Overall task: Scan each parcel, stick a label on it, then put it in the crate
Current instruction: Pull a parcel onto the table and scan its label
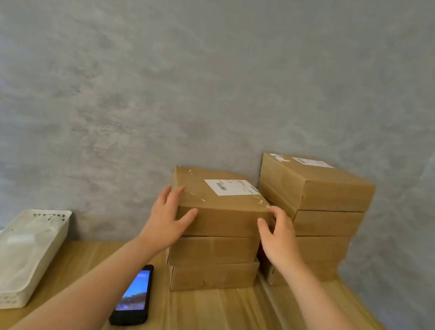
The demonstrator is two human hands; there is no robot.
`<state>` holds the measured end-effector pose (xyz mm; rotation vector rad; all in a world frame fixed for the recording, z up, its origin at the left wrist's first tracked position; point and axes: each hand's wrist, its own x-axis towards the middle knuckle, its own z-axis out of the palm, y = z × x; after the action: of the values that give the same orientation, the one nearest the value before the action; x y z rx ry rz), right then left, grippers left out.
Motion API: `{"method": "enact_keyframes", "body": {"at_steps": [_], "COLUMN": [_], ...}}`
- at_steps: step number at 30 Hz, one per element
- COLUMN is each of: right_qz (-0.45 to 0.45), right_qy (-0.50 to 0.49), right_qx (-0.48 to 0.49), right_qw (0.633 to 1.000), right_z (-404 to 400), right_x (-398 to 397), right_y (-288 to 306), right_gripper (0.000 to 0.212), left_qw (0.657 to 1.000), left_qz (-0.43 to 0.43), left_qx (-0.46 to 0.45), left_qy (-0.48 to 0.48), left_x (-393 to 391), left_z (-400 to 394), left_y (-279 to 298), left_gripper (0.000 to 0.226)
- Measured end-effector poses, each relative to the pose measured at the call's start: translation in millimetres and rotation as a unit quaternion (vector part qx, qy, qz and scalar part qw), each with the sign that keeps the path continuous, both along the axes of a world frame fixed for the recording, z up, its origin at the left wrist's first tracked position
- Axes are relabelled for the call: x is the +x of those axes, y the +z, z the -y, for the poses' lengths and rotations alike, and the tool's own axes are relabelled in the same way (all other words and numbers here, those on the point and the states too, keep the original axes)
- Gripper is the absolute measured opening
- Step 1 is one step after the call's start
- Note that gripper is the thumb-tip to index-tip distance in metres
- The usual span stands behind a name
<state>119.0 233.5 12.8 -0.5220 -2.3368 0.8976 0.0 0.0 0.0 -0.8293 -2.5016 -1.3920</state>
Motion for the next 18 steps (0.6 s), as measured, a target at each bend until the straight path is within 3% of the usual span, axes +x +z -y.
{"method": "enact_keyframes", "body": {"at_steps": [5,10,18], "right_qz": [-0.041,-0.030,-0.136], "right_qy": [-0.051,-0.052,-0.030], "right_qx": [-0.182,-0.269,-0.271], "right_qw": [0.981,0.961,0.952], "right_z": [-10.9,-13.1,5.4], "right_x": [-31.7,-45.0,-33.5], "right_y": [8.5,-7.7,-14.5], "right_gripper": [0.065,0.061,0.033], "left_qw": [0.983,0.941,0.946], "left_qz": [0.111,0.253,0.192], "left_qx": [0.145,0.223,0.259], "left_qy": [0.005,-0.010,-0.036], "left_x": [-17.4,-27.4,5.6], "left_z": [-19.2,-24.5,-3.2], "left_y": [-1.9,-7.2,-2.6], "left_gripper": [0.073,0.079,0.046]}}
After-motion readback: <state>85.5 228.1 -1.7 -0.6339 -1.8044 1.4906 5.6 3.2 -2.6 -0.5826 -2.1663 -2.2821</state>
